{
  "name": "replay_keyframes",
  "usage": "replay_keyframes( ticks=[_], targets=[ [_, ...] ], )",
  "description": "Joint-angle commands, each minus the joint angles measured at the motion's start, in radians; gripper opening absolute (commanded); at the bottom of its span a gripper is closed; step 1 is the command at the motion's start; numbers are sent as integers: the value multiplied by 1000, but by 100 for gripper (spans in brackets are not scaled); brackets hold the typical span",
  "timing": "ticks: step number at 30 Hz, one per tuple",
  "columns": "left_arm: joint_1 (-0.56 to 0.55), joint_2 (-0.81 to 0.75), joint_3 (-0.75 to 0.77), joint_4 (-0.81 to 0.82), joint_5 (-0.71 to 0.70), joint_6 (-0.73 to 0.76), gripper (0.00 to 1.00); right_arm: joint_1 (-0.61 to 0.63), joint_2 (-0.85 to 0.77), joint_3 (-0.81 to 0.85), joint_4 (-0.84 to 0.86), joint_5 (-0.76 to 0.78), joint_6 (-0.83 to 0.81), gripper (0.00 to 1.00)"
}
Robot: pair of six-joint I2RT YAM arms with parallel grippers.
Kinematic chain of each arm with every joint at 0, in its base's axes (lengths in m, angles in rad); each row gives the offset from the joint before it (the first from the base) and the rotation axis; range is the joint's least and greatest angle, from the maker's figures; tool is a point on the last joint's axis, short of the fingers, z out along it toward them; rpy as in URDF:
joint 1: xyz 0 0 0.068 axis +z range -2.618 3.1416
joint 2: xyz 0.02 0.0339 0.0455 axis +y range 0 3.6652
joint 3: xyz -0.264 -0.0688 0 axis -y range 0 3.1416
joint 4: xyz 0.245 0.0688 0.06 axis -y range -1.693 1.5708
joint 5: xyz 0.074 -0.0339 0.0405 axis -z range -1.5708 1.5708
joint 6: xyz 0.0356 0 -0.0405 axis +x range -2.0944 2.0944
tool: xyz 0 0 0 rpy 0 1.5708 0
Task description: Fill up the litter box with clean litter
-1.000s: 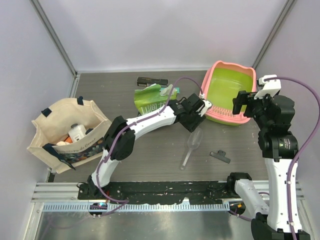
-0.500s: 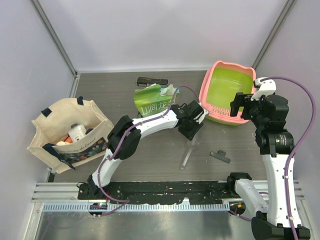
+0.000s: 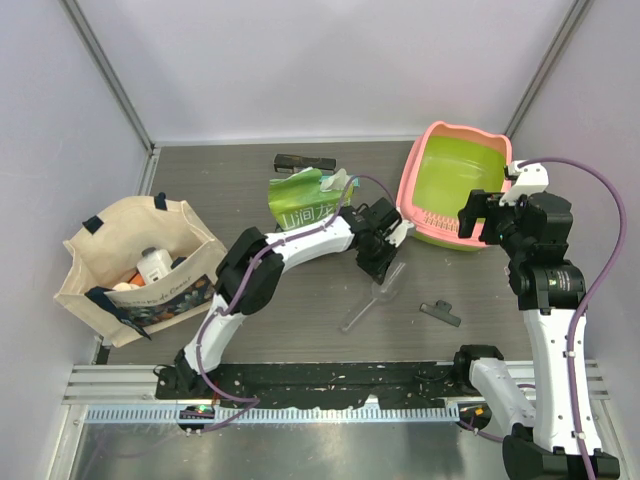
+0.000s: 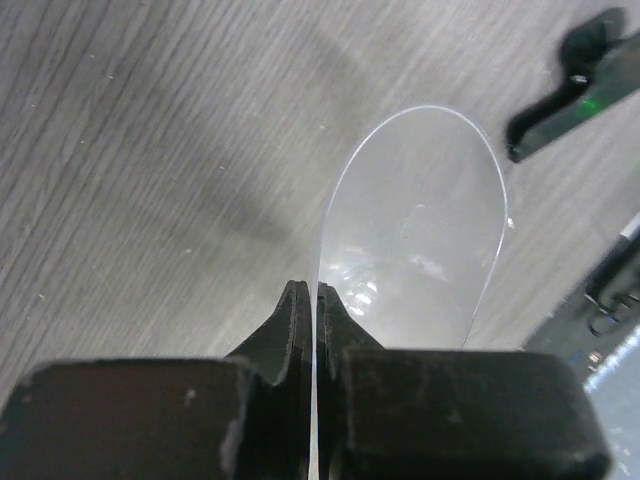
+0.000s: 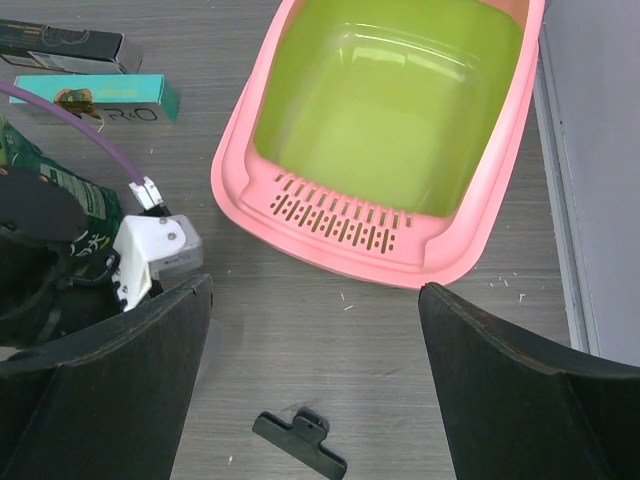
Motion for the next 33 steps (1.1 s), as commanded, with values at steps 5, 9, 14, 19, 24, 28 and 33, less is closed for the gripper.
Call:
replay_keyframes(
  ticks=[5, 9, 14, 19, 24, 28, 33],
  targets=[
    [138, -290, 77, 213, 244, -196, 0, -2, -44, 37, 10, -84, -8, 93],
    [215, -361, 112, 374, 183, -349, 0, -2, -47, -2, 69, -269, 52, 93],
    [255, -361, 231, 354, 56, -398, 0, 0, 21, -40, 213, -460, 116, 93],
    [261, -392, 220, 363, 13, -406, 0, 18, 179, 27, 289, -579, 145, 93],
    [271, -410, 208, 360, 0, -408, 0, 145, 238, 58, 381, -676, 147, 93],
    [284, -413, 208, 362, -9, -401, 0, 251, 255, 47, 405, -669, 152, 93],
    [307, -413, 205, 362, 2, -412, 0, 294, 261, 21, 424, -618, 159, 92]
  ],
)
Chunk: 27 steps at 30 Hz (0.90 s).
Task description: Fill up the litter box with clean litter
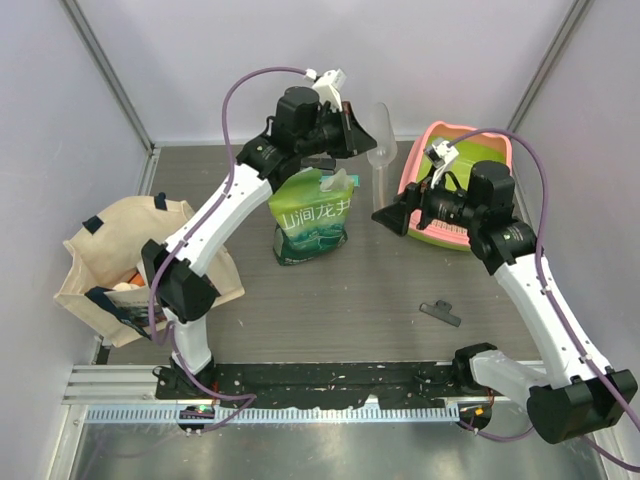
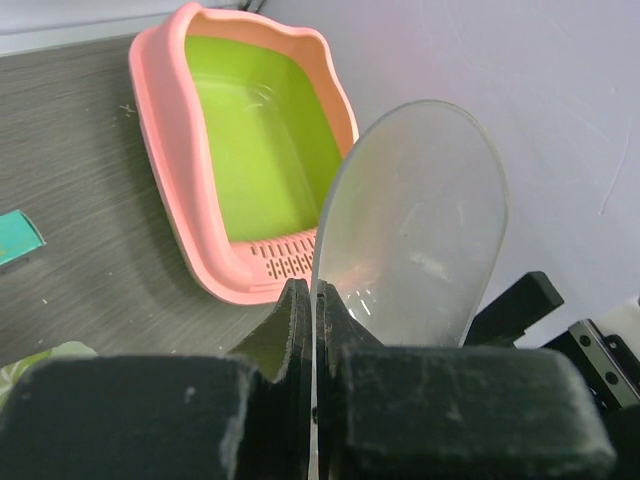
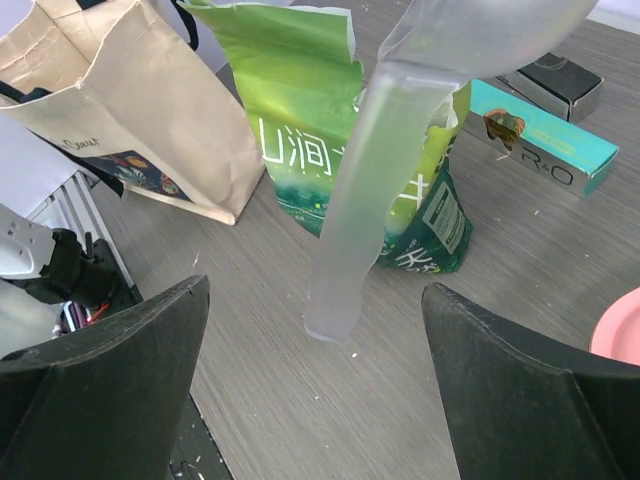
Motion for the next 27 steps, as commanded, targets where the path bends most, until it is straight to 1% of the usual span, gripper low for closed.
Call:
replay_keyframes(
  ticks=[1, 3, 7, 9, 12, 14, 15, 16, 18, 19, 21, 22, 23, 24, 25, 26, 27],
  targets=[
    [22, -41, 7, 41, -2, -25, 0, 18, -4, 22, 70, 24, 5, 92],
    [26, -42, 12, 42, 1, -40, 0, 19, 8, 19, 82, 66, 4, 91],
    [29, -53, 18, 41, 4, -58, 0, 32, 50, 15, 156, 96, 19, 88],
    [31, -59, 15, 39, 4, -72, 0, 50, 82, 22, 202, 99, 30, 87],
    [35, -65, 9, 39, 1, -86, 0, 91, 113, 41, 225, 111, 16, 86],
    [42, -70, 4, 41, -4, -98, 0, 111, 134, 52, 221, 148, 2, 82],
    [46, -73, 1, 39, -6, -103, 0, 131, 140, 55, 214, 171, -16, 77],
    [54, -76, -5, 39, -6, -115, 0, 137, 148, 58, 211, 194, -24, 58],
    [65, -87, -11, 33, 2, -120, 0, 142, 154, 78, 188, 255, -36, 38],
    [83, -91, -22, 31, 16, -103, 3, 142, 157, 88, 173, 269, -67, 24],
    [109, -110, -37, 35, 77, -78, 23, 142, 166, 133, 110, 248, -122, 15],
    [149, -134, -64, 41, 105, -71, 42, 141, 173, 151, 77, 225, -198, 12],
    [173, -153, -80, 45, 172, -31, 48, 142, 185, 191, -3, 199, -234, 11],
    [199, -170, -109, 41, 204, 7, 52, 141, 189, 209, -46, 150, -269, 9],
    [251, -217, -126, 36, 238, 58, 56, 144, 199, 225, -92, 130, -312, 8],
    [273, -243, -143, 24, 272, 245, 58, 141, 214, 269, -202, 105, -388, 8],
    [287, -271, -155, -32, 295, 362, 59, 142, 246, 297, -261, 69, -430, 8]
  ],
)
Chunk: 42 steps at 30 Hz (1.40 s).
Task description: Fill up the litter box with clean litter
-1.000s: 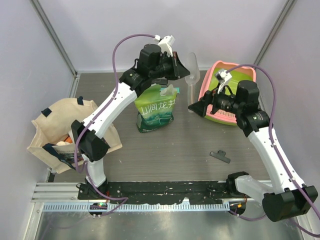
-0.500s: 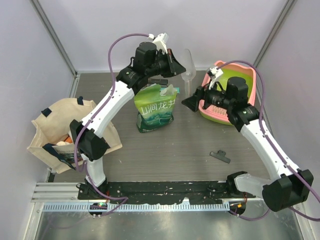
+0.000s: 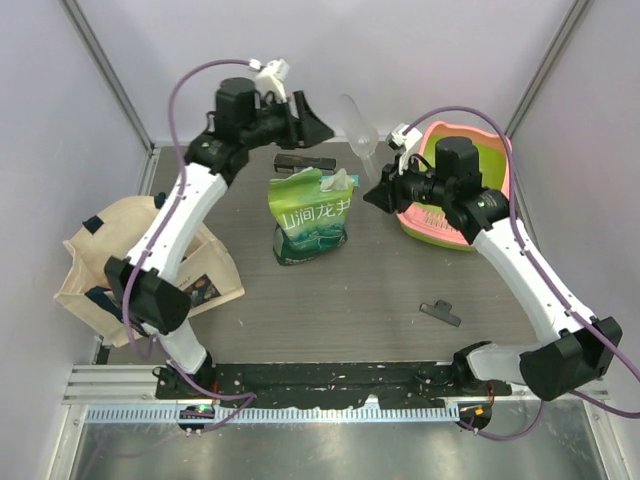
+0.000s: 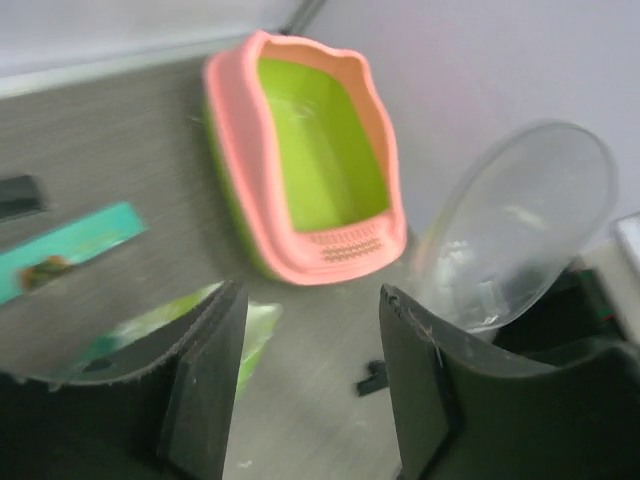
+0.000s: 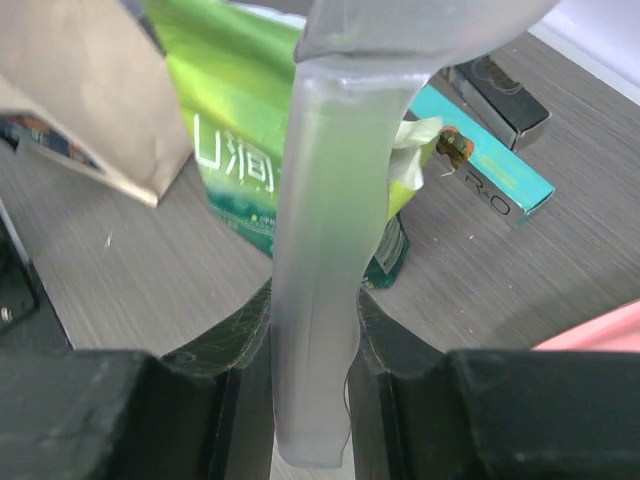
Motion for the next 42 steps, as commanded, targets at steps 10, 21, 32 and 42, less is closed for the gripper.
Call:
replay_keyframes(
  ticks=[10, 21, 32, 42],
  targets=[
    [-29, -501, -477, 151, 40, 1723, 69, 6, 281, 516, -818, -206, -548, 3],
    [-192, -377, -313, -39, 13, 1979, 60, 45, 246, 537, -859, -224, -568, 2],
    [-299, -307, -344, -41, -194, 2152, 33, 64, 182, 508, -876, -190, -578, 2],
    [-304, -284, -322, -4, -393, 1825, 0, -92, 97, 541, -606, -175, -259, 75]
  ],
)
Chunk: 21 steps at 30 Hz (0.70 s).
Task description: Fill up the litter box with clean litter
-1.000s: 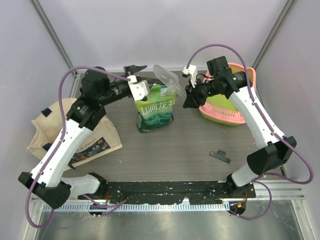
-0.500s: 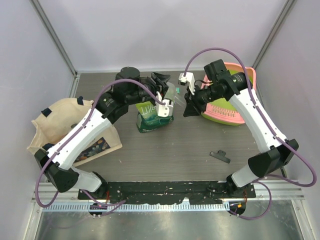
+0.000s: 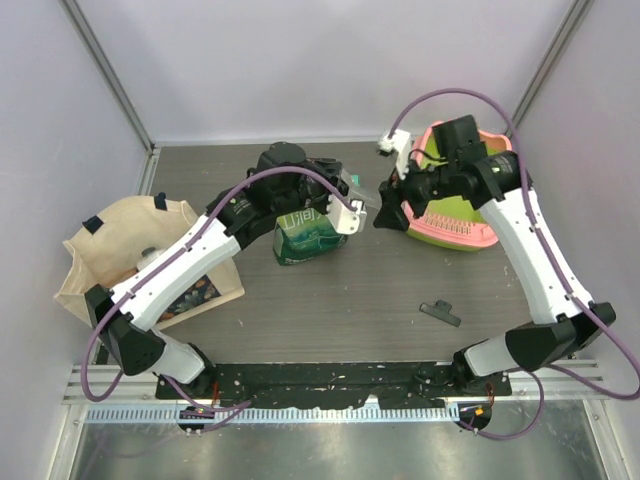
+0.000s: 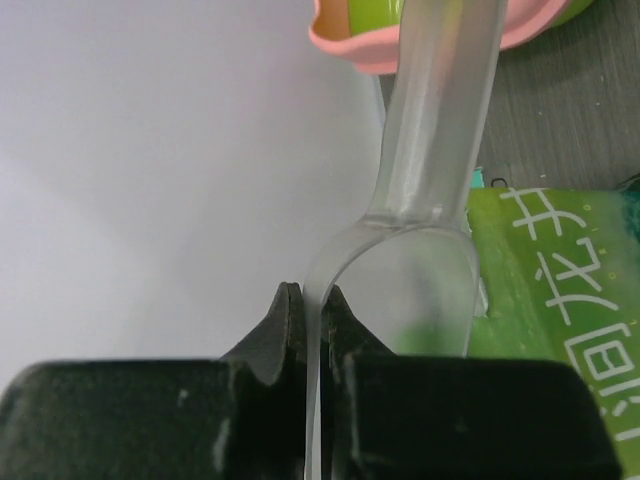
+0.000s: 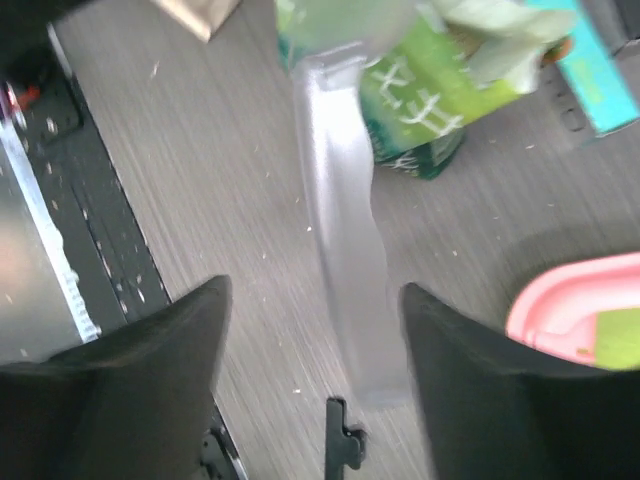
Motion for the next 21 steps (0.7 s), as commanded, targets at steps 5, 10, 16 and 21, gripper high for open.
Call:
replay_keyframes(
  ticks=[5, 10, 16, 21],
  targets=[
    [6, 42, 204, -32, -232, -591, 0, -305, -166, -1, 590, -184, 574, 100],
    [16, 129, 377, -130, -211, -919, 0, -431, -109, -55, 865, -360, 983, 100],
    [21, 212, 498, -181, -127, -1054, 0, -439, -132, -263, 1314, -471, 1290, 98],
    [27, 229, 506, -181, -45, -1136, 0, -439, -123, -285, 1402, -474, 1357, 92]
  ],
)
